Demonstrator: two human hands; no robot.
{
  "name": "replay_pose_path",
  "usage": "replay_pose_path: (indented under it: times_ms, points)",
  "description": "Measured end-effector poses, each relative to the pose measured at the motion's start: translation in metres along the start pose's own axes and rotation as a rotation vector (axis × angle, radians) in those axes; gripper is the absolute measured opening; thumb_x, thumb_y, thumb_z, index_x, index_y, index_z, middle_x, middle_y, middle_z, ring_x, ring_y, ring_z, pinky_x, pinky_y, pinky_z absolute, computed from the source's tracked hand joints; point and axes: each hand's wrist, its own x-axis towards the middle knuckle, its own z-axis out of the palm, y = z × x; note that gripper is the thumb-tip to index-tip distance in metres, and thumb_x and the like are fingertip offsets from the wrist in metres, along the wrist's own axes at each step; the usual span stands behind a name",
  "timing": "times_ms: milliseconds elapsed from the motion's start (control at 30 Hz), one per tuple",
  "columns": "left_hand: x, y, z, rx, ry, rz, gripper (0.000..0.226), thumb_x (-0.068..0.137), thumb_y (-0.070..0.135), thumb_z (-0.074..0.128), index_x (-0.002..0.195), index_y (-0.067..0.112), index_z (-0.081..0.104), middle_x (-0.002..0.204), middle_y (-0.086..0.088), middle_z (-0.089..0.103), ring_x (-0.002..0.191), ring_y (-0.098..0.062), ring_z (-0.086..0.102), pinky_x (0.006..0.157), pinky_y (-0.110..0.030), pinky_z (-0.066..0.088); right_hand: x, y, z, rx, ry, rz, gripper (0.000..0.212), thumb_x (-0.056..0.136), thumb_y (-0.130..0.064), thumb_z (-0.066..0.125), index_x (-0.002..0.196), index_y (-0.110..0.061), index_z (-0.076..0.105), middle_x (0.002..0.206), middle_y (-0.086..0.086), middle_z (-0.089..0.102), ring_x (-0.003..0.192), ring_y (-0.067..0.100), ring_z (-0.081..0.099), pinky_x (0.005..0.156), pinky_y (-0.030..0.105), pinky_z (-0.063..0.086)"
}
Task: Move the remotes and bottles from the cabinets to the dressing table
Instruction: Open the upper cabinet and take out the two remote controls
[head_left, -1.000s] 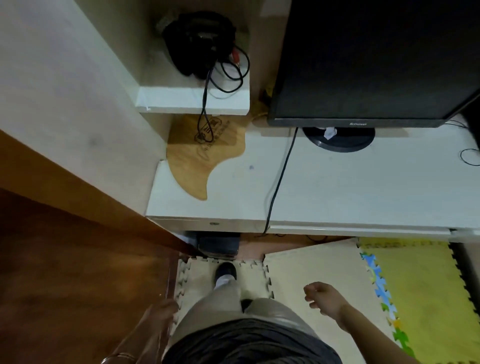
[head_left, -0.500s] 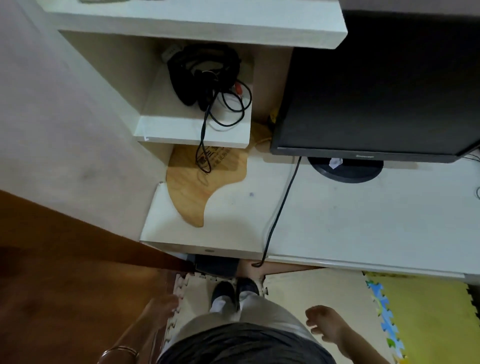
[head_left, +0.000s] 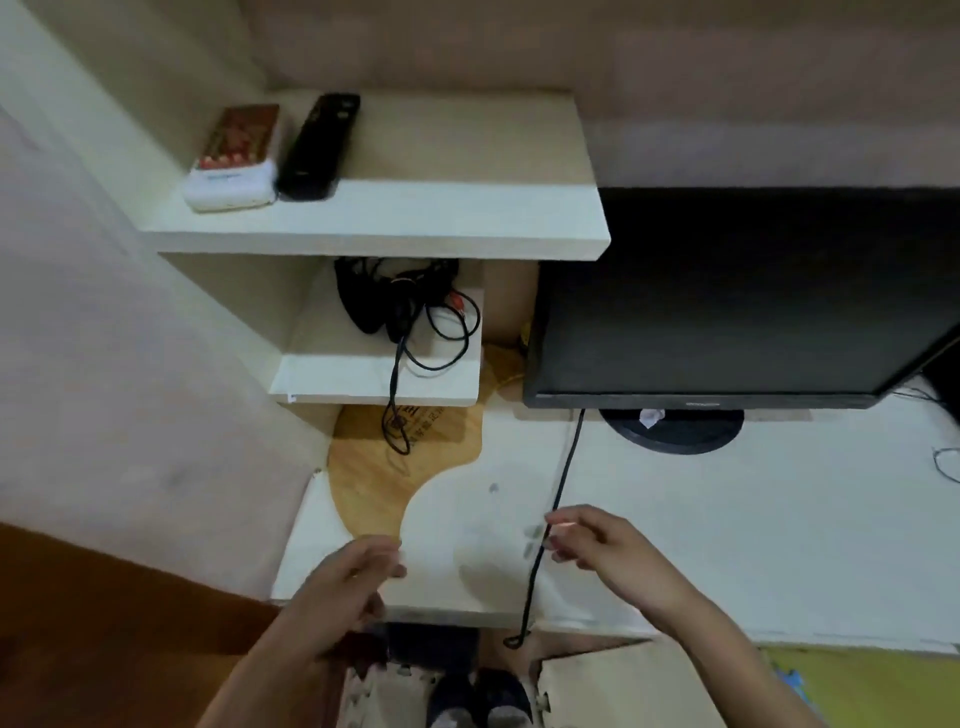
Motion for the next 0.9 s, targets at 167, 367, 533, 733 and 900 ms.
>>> replay_pose_path:
  times_ms: [167, 367, 533, 733, 900]
  points:
    - [-0.051, 0.146, -0.036, -0.062, 0.088, 0.665, 0.012, 0.085, 0.023, 0.063, 0.095, 0.028, 0.066, 0.088, 0.005, 0.075, 0.061, -0.002, 0.066, 0.063, -0.01, 0.052, -0.028, -0.145, -0.022, -0.164, 0.252, -0.612, 0.016, 0.089, -0.022, 0.058, 0.097, -0.034, 0.065, 0.094, -0.004, 0.074, 0.089, 0.007, 0.068, 0.08, 0.023, 0.052]
    - [-0.114, 0.274, -0.084, 0.001, 0.528, 1.361, 0.029, 0.072, 0.045, 0.055, 0.1, 0.048, 0.062, 0.105, 0.025, 0.069, 0.102, 0.007, 0.062, 0.088, -0.005, 0.044, -0.081, -0.293, -0.041, -0.275, 0.557, -1.276, 0.018, 0.086, -0.02, 0.063, 0.091, -0.037, 0.065, 0.088, -0.012, 0.073, 0.09, -0.001, 0.066, 0.078, 0.007, 0.05]
    - [-0.155, 0.366, -0.117, 0.043, 0.923, 1.685, 0.029, 0.077, 0.042, 0.051, 0.105, 0.05, 0.053, 0.109, 0.044, 0.054, 0.109, 0.027, 0.043, 0.09, 0.007, 0.03, -0.125, -0.383, -0.043, -0.393, 0.851, -1.666, 0.015, 0.078, -0.027, 0.056, 0.084, -0.027, 0.069, 0.077, -0.01, 0.068, 0.075, 0.0, 0.064, 0.054, 0.01, 0.047]
    - [-0.196, 0.45, -0.143, 0.179, 1.235, 1.822, 0.054, 0.078, 0.032, 0.05, 0.129, 0.015, 0.05, 0.134, 0.007, 0.045, 0.131, -0.008, 0.035, 0.105, -0.034, 0.04, -0.172, -0.479, -0.048, -0.296, 0.954, -1.924, 0.02, 0.077, -0.029, 0.054, 0.093, -0.027, 0.065, 0.085, -0.02, 0.064, 0.087, 0.005, 0.062, 0.076, 0.021, 0.051]
    - [-0.22, 0.503, -0.16, 0.425, 1.307, 1.681, 0.065, 0.087, 0.03, 0.055, 0.145, 0.02, 0.028, 0.155, 0.004, 0.021, 0.146, -0.011, 0.009, 0.117, -0.023, 0.006, -0.207, -0.545, -0.05, -0.137, 0.931, -1.86, 0.042, 0.087, -0.017, 0.058, 0.128, -0.017, 0.051, 0.125, -0.004, 0.057, 0.116, 0.007, 0.051, 0.1, 0.023, 0.041]
